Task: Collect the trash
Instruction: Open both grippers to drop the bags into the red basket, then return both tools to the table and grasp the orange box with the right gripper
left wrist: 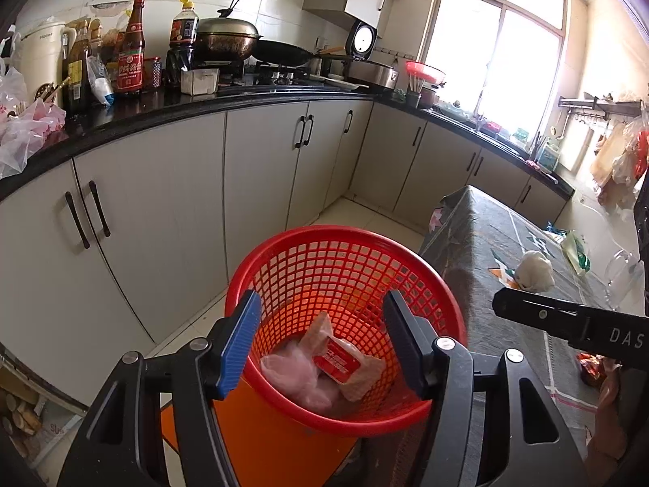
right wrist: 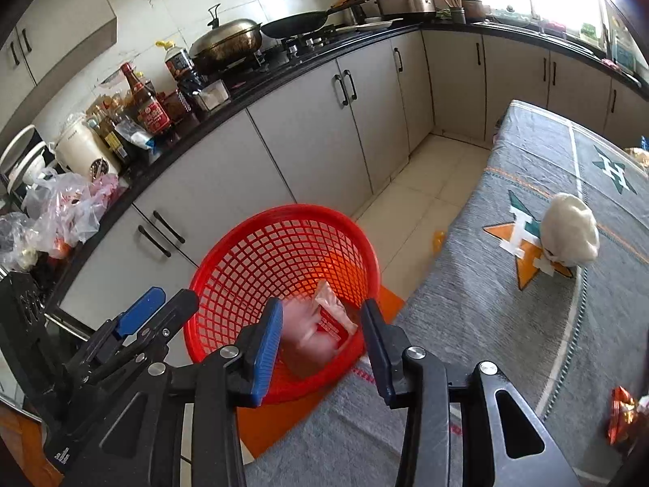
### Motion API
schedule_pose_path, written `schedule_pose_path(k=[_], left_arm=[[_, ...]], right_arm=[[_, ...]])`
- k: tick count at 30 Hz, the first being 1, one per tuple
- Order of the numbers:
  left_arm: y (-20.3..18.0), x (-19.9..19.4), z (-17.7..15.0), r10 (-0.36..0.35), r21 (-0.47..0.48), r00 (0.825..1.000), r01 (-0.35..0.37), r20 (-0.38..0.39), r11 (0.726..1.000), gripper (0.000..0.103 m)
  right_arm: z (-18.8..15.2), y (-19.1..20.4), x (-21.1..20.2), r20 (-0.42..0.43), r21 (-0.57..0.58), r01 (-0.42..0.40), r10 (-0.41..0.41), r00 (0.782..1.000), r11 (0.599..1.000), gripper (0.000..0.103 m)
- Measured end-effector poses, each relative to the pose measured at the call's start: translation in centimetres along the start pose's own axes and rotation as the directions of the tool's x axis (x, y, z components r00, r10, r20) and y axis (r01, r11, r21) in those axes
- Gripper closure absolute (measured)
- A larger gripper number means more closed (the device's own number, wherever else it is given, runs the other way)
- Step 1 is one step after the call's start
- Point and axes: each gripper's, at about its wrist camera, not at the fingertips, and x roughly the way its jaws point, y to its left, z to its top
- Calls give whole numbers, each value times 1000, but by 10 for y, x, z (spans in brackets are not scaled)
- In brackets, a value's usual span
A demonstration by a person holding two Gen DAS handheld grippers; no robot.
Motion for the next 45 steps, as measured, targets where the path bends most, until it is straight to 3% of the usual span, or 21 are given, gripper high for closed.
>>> schedule_pose_path(k=[4, 19, 28, 34, 38, 41, 43, 45], left_arm=[[-10, -11, -6, -7, 14, 1000, 6, 12, 1000, 37], [-94, -33, -58, -80, 146, 997, 80, -10, 986, 33], [-165, -23, -95, -157, 261, 985, 170, -71, 950, 33], [-197, -21, -113, -166, 339, 982, 185, -85, 922, 33], [-201, -21, -114, -159, 359, 984, 176, -78, 917, 32], [-200, -20, -115, -166, 353, 981, 189, -97, 916, 32], [-198, -18, -113, -171, 343, 979, 199, -110, 918, 32], [-197, -17, -113, -174, 338, 979, 202, -110, 919, 32]], right_arm=[[-12, -9, -17, 17, 25, -2, 2, 1000, 1000, 53], [-74, -62, -78, 67, 121, 18, -26, 997, 992, 52], [-117, -102, -137, 142, 178, 84, -110, 984, 980, 49], [-153, -134, -184, 186, 236, 115, -161, 969, 965, 49], [-186, -175, -235, 235, 345, 198, -289, 928, 917, 40], [-206, -207, -258, 225, 438, 243, -368, 902, 865, 36], [-215, -223, -263, 206, 479, 264, -399, 894, 838, 36], [-220, -239, -260, 177, 518, 263, -402, 898, 814, 36]])
